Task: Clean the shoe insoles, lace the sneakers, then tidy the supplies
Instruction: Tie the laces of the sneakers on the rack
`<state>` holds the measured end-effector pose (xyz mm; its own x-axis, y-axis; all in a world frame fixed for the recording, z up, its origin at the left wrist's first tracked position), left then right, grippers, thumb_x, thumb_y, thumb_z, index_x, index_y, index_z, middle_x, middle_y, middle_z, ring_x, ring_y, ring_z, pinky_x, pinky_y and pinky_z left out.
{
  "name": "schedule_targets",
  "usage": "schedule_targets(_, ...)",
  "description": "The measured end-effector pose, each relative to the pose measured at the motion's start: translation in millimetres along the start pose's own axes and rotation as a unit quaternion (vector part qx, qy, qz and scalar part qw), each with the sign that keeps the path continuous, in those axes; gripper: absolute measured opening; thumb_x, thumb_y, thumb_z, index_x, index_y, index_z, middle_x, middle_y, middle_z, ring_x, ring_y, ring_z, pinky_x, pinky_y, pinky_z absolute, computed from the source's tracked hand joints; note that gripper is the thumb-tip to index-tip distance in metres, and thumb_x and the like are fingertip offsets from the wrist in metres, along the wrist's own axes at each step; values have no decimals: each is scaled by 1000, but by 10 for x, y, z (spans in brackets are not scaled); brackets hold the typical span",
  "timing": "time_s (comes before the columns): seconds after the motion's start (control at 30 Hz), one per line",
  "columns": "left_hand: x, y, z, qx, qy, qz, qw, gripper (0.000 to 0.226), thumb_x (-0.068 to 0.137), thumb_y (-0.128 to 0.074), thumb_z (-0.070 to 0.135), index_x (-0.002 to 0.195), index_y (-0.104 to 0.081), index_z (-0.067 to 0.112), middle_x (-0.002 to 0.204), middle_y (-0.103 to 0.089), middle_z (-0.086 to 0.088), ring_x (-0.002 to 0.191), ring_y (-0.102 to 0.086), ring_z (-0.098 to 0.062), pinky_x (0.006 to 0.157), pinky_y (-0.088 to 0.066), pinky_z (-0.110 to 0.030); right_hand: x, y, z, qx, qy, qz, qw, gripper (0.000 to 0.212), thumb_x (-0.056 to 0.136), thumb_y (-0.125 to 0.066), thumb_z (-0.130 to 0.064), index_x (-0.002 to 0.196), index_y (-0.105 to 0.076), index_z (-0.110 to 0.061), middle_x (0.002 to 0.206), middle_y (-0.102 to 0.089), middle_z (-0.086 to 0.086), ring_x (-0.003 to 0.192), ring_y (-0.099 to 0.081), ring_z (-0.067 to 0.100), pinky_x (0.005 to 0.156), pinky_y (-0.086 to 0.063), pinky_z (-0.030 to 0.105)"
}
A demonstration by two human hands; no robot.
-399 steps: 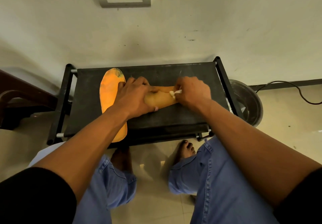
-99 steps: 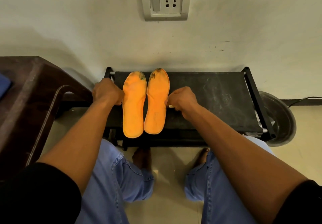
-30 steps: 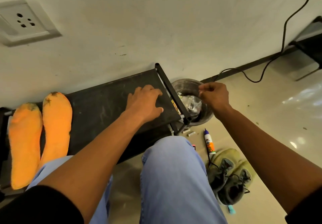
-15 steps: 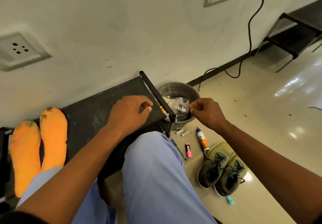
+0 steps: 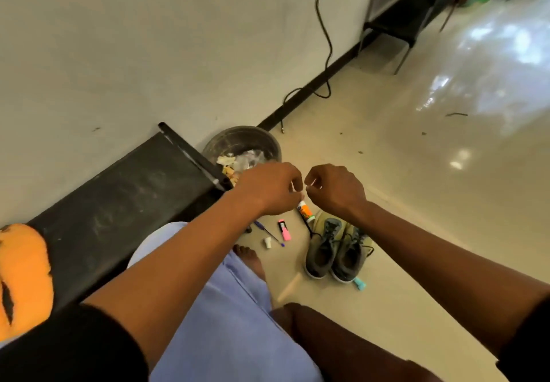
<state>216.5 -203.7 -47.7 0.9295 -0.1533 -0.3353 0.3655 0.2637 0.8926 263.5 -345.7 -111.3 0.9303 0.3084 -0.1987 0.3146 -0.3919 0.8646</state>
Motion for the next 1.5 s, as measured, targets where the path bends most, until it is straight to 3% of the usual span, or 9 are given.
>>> schedule_targets(0.1, 346, -460, 205, 40, 26, -105, 993, 28, 91, -62, 46, 114, -68, 32, 119, -65, -2, 106, -63, -24, 88, -54, -38, -112, -150, 469, -4, -65, -24, 998, 22, 82, -60, -34, 102, -69, -34, 104, -70, -6, 93, -65, 21, 75, -55, 33)
schedule_targets(0.23, 646, -1095, 374, 80, 43, -168, 982, 30, 91, -60, 38, 118, -64, 27, 125, -61, -6, 113, -61, -30, 96, -51, -43, -209, -377, 1043, -5, -127, -51, 991, 24, 84, -62, -31, 106, -69, -26, 105, -69, 0, 95, -65, 23, 71, -51, 31)
schedule_targets(0.57, 984, -2337, 569, 73, 18, -288, 955, 9, 87, -65, 28, 90, -61, 21, 102, -63, -8, 85, -60, -31, 73, -54, -40, -522, -1327, 1673, -9, -217, -154, 964, 18, 85, -56, -37, 86, -62, -21, 90, -68, 8, 75, -60, 30, 64, -47, 34)
schedule_targets(0.73, 997, -2853, 555, 49, 28, -358, 932, 38, 92, -58, 30, 129, -60, 19, 125, -60, -9, 111, -60, -34, 89, -53, -42, -501, -1682, 1786, 18, -229, -184, 956, 23, 85, -62, -32, 104, -66, -20, 94, -66, 4, 80, -63, 30, 64, -49, 35)
schedule_targets(0.87, 916, -3195, 521, 34, 56, -416, 907, 59, 92, -55, 30, 149, -43, 23, 149, -36, -10, 130, -48, -36, 107, -46, -46, -481, -1887, 1928, 48, -250, -232, 939, 26, 85, -60, -34, 106, -66, -19, 99, -70, 7, 78, -70, 30, 68, -63, 45)
schedule_targets(0.97, 846, -3334, 432, 33, 65, -419, 905, 65, 93, -54, 28, 155, -34, 25, 156, -26, -7, 137, -41, -36, 110, -43, -46, -502, -2006, 2004, 110, -270, -268, 918, 26, 88, -62, -26, 113, -64, -16, 102, -67, 7, 76, -71, 32, 59, -64, 45)
schedule_targets(1.13, 816, -3493, 345, 66, 44, -440, 895, 69, 96, -50, 23, 160, -24, 26, 169, -3, -5, 150, -23, -37, 119, -32, -44, -479, -2232, 2034, 174, -272, -263, 909, 44, 83, -72, -25, 123, -61, -10, 116, -65, 14, 104, -63, 31, 90, -57, 44)
schedule_targets(1.23, 830, -3555, 323, 94, 44, -451, 886, 68, 95, -49, 17, 159, -26, 24, 169, 3, -10, 150, -17, -40, 118, -32, -47, -464, -2364, 2079, 148, -295, -266, 906, 51, 82, -70, -27, 126, -56, -8, 117, -65, 15, 108, -63, 34, 92, -57, 44)
schedule_targets(1.5, 887, -3567, 246, 116, 24, -356, 927, 48, 90, -59, 11, 137, -53, 15, 146, -36, -10, 128, -41, -36, 101, -45, -42, -431, -2468, 2044, 114, -329, -205, 915, 34, 88, -69, -16, 119, -58, -8, 109, -66, 11, 100, -66, 30, 85, -57, 38)
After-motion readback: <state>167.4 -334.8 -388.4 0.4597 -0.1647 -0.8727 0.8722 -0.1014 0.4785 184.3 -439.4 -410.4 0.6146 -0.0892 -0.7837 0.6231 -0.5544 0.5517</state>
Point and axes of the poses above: each hand's wrist, its own x-axis towards the middle knuckle, its own y-axis out of the back of the hand, z = x × y, the point moved 4 cm from there along x, towards the middle knuckle
